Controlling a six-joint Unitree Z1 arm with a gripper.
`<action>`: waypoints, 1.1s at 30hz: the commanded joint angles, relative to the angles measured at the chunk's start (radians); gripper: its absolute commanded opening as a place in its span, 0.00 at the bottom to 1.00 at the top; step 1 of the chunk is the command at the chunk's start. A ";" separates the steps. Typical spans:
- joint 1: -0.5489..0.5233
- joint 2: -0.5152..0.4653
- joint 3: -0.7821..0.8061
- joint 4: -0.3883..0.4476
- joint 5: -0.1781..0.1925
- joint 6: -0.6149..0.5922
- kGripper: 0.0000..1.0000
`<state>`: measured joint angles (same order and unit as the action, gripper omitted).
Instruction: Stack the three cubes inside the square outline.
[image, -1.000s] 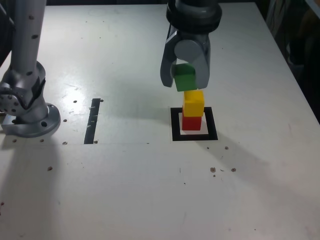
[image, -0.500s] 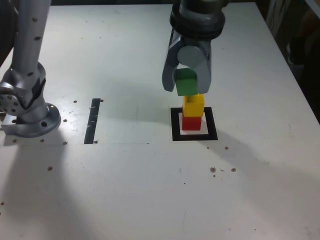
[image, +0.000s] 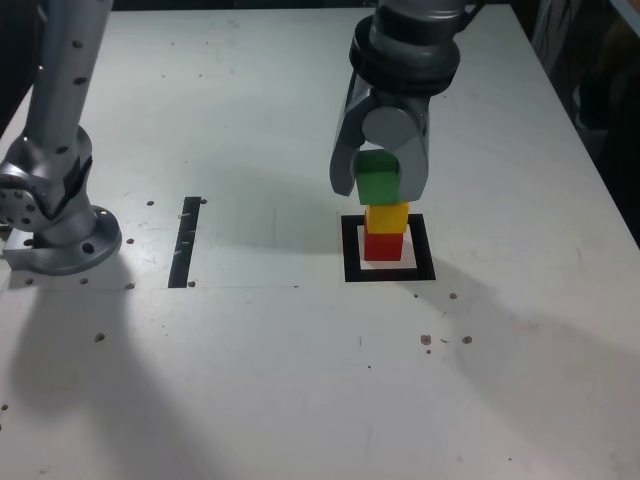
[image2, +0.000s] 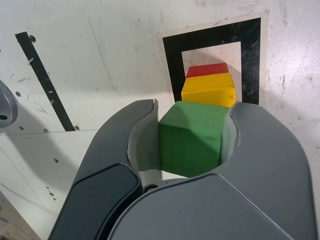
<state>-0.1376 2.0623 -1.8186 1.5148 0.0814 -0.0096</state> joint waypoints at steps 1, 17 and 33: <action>0.000 0.007 -0.006 0.003 -0.002 0.002 0.19; 0.000 0.026 -0.027 0.004 -0.017 0.025 0.81; 0.031 0.031 0.015 0.005 0.002 0.039 0.94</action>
<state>-0.1086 2.0878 -1.8056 1.5171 0.0811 0.0276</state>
